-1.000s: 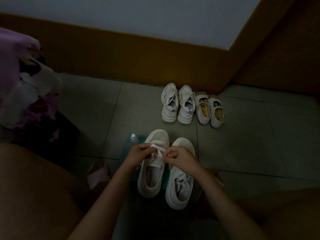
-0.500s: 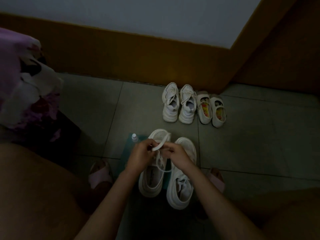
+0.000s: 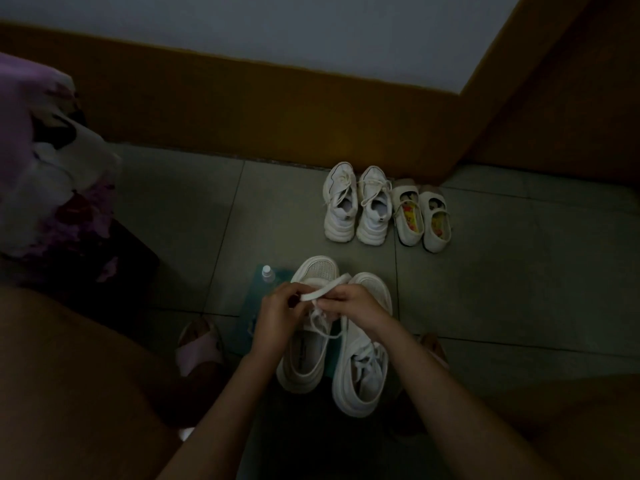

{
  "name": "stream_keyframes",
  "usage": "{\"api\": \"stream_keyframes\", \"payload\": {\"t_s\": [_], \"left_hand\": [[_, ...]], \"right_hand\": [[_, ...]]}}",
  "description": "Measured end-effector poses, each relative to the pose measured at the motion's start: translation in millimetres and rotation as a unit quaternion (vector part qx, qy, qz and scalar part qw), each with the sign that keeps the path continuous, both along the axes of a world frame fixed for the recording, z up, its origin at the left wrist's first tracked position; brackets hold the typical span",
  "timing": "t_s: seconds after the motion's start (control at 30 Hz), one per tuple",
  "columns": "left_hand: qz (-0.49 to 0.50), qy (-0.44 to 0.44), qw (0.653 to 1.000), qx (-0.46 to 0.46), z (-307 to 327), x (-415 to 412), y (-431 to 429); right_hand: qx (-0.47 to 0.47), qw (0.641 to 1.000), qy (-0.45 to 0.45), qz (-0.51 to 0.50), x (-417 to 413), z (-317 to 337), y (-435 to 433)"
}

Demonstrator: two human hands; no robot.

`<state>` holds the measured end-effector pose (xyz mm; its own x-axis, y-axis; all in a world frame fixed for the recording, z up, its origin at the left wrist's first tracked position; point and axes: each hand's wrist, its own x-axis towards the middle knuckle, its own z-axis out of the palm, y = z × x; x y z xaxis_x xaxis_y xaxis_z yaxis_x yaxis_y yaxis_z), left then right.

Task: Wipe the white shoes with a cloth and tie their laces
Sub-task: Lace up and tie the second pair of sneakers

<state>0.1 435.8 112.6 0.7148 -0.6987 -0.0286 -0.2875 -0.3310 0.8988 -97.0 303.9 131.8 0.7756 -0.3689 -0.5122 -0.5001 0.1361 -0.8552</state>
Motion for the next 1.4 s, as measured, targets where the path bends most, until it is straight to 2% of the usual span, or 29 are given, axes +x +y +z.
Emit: {"api": "stream_keyframes", "payload": {"t_s": [0.2,0.37,0.47,0.63,0.8,0.93,1.07,1.2,1.27,1.33,1.4], "left_hand": [[-0.026,0.056,0.998,0.004,7,1,-3],[-0.028,0.091,0.995,-0.001,4,1,-4],[-0.027,0.123,0.992,0.0,3,1,-5],[0.021,0.15,0.988,0.003,1,3,-4],[0.038,0.195,0.98,-0.025,5,2,-4],[0.031,0.226,0.973,-0.04,8,0,-4],[0.023,0.243,0.969,-0.035,12,-1,-5],[0.046,0.263,0.963,-0.03,8,3,-3],[0.05,0.279,0.959,-0.02,5,5,-2],[0.047,0.284,0.958,-0.019,3,4,-3],[0.054,0.281,0.958,-0.026,1,4,-4]], "right_hand": [[-0.09,0.991,0.029,0.092,4,8,-10],[-0.113,0.981,0.058,0.147,0,17,-22],[-0.191,0.965,0.072,0.162,-10,12,-33],[-0.235,0.967,0.082,0.049,-24,3,-46],[-0.344,0.925,0.156,-0.032,-37,-1,-54],[-0.31,0.944,0.091,0.061,-33,2,-38],[-0.25,0.964,0.047,0.082,-17,2,-14],[-0.203,0.977,0.035,0.053,-15,0,-3],[-0.23,0.971,0.031,0.052,-17,-1,-1],[-0.29,0.956,0.031,-0.017,-17,-3,0],[-0.269,0.957,0.006,-0.113,-19,-4,1]]}}
